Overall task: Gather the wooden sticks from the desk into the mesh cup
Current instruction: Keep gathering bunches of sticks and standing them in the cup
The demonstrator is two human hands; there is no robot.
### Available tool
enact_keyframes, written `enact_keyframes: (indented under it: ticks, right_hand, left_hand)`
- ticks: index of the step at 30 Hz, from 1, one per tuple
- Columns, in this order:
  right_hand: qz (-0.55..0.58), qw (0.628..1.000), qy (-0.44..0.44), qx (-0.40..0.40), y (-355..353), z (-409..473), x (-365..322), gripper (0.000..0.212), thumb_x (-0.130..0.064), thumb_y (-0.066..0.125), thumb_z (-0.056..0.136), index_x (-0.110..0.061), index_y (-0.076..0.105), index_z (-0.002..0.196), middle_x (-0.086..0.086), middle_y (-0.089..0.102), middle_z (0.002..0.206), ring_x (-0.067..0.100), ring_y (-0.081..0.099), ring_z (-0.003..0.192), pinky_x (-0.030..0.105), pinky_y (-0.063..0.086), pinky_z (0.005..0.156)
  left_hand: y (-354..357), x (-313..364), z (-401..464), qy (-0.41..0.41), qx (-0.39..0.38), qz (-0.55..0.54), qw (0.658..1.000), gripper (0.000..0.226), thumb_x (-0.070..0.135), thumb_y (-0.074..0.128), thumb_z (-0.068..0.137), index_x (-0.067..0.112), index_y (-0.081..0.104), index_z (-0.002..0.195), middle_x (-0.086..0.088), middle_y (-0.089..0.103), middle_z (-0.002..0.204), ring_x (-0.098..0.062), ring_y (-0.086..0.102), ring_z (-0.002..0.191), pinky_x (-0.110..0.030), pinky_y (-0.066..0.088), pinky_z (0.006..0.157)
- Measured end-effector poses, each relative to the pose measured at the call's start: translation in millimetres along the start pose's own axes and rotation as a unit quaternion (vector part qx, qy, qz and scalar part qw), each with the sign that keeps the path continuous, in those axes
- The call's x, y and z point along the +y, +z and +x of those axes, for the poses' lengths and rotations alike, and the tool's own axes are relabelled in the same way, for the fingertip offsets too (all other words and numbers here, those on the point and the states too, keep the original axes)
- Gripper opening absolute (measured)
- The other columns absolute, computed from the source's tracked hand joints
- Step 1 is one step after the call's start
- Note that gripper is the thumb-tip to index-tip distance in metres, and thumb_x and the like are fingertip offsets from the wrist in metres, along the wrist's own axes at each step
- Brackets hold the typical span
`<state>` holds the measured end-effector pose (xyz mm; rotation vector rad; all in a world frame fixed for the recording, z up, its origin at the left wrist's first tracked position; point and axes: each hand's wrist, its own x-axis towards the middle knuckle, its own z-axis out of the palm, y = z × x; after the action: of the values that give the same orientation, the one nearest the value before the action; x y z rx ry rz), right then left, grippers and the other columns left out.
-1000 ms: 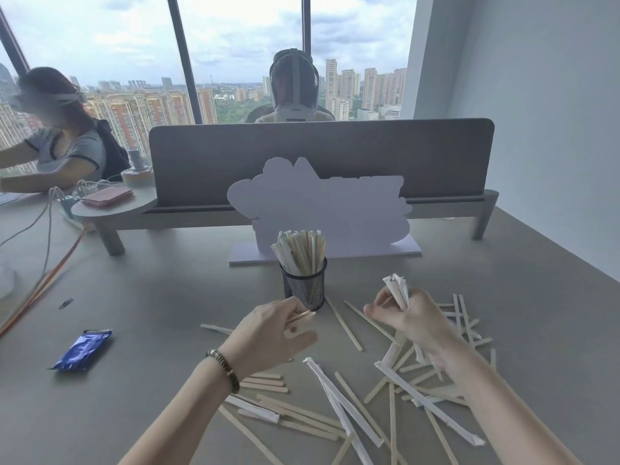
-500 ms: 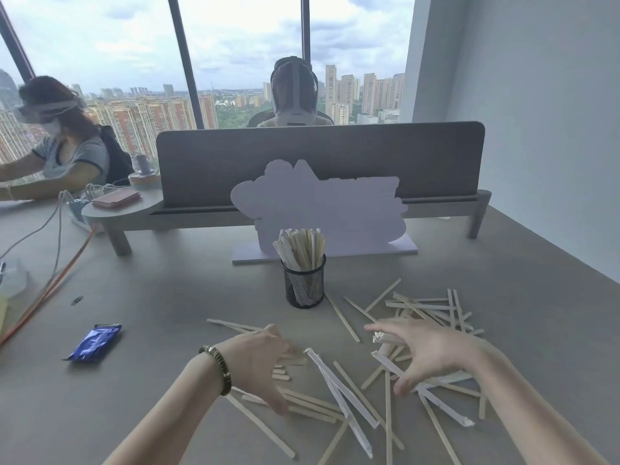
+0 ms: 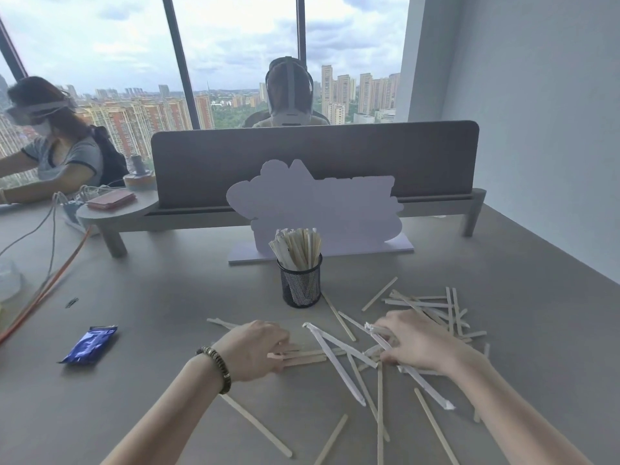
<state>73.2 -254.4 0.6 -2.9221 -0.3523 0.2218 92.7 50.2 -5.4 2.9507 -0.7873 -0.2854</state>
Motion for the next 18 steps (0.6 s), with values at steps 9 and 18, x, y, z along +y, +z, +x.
enact_keyframes:
  ticks: [9, 18]
  right_hand:
    - [0.004, 1.0, 0.004, -0.011, 3, 9, 2, 0.024, -0.033, 0.071, 0.075, -0.021, 0.05, 0.073, -0.002, 0.062, 0.089, 0.02, 0.061, 0.08, 0.035, 0.046, 0.066]
    - [-0.021, 0.999, -0.03, 0.01, 15, 17, 6, 0.035, -0.033, 0.058, 0.089, -0.026, 0.031, 0.068, -0.007, 0.04, 0.089, 0.023, 0.055, 0.093, 0.035, 0.04, 0.075]
  left_hand:
    - [5, 3, 3, 0.011, 0.026, 0.0, 1.0, 0.014, 0.031, 0.053, 0.083, 0.023, 0.058, 0.092, 0.001, 0.063, 0.103, -0.022, 0.059, 0.096, -0.029, 0.043, 0.074]
    - [7, 8, 0, 0.022, 0.061, -0.001, 0.998, 0.018, 0.028, 0.052, 0.085, 0.027, 0.06, 0.101, 0.007, 0.057, 0.106, -0.021, 0.061, 0.094, -0.03, 0.041, 0.068]
